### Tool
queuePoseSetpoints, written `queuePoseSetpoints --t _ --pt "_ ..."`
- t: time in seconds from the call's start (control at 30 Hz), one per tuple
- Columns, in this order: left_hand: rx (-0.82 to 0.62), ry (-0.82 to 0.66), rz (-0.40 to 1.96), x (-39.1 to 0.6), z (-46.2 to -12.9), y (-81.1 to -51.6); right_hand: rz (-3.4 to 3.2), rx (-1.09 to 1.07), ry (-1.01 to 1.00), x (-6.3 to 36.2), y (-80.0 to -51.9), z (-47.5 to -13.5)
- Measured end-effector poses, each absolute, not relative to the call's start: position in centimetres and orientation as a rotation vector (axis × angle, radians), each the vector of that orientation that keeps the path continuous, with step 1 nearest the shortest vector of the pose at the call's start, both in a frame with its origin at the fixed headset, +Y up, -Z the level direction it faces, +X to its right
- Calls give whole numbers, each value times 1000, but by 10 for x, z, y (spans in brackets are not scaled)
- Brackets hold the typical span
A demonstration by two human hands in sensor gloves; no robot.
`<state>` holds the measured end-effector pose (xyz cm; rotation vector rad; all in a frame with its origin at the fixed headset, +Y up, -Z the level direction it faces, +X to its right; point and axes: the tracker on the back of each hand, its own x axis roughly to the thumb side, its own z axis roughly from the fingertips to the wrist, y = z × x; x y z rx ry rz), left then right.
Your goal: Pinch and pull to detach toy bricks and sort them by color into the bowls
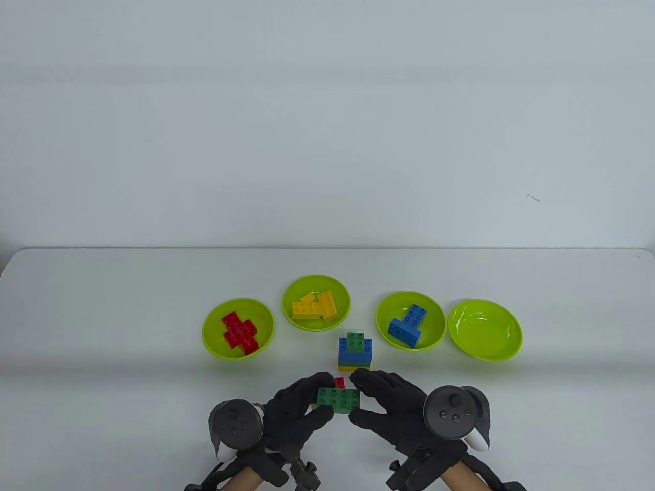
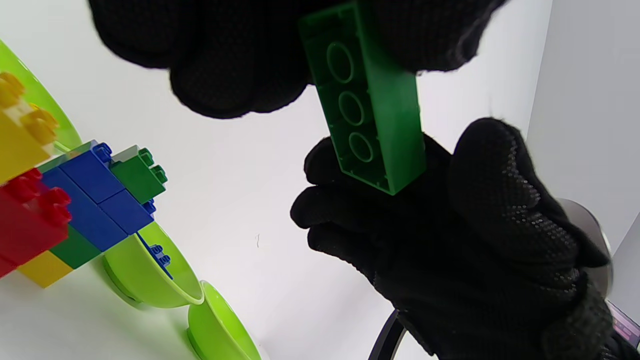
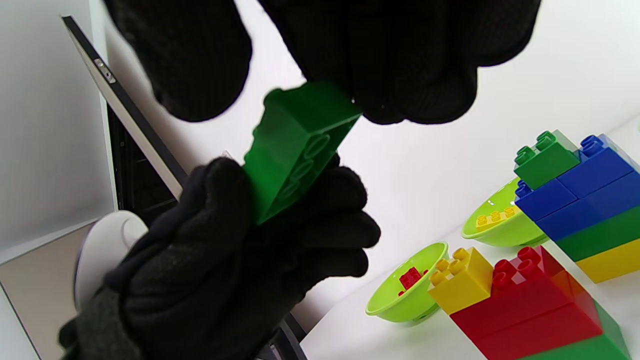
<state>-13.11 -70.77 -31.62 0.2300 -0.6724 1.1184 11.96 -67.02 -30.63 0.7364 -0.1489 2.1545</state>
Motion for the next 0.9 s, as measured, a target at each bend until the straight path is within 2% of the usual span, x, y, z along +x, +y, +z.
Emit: queuePoseSetpoints --t 0.4,0.6,0.73,0.9 --pt "214 -696 1105 -127 -314 -709 2233 752 -282 115 -672 -297" --pt "229 -727 892 -127 -315 -684 2227 718 -334 123 -658 -302" --pt "263 -718 679 -132 -316 -671 2275 593 -412 142 -647 -318" --pt "194 -667 529 -140 -321 -669 2427 340 -467 177 -649 -354"
